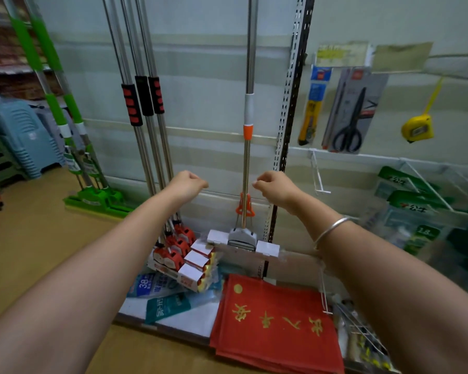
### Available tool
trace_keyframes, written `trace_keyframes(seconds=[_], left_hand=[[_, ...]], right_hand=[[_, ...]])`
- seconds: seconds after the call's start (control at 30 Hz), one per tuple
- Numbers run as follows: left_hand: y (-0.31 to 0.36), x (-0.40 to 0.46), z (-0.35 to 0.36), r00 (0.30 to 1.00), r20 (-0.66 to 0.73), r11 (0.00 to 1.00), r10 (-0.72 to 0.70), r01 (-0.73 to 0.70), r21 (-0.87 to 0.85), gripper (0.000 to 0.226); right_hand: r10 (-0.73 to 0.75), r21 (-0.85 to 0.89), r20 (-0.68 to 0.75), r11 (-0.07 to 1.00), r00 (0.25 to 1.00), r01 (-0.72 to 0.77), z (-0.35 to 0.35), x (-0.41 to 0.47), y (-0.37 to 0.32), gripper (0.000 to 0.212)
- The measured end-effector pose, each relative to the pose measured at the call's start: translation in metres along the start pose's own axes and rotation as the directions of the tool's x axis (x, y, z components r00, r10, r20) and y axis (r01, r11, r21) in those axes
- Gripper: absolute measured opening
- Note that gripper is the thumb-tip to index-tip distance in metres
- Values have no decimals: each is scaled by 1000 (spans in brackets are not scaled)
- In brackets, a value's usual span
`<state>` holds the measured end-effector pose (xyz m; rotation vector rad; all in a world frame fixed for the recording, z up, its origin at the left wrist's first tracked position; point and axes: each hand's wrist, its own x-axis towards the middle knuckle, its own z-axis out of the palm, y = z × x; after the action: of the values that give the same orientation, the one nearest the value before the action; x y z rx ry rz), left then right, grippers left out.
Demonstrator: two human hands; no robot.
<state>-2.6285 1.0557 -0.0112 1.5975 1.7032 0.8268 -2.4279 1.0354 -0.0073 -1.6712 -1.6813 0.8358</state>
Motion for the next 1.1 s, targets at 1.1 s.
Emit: trace_keyframes(seconds=[1.1], left_hand=[[244, 290, -20, 890, -186, 884, 417, -444, -144, 51]], right_hand=[[-144, 26, -320, 987, 936, 161, -105, 298, -109, 41]])
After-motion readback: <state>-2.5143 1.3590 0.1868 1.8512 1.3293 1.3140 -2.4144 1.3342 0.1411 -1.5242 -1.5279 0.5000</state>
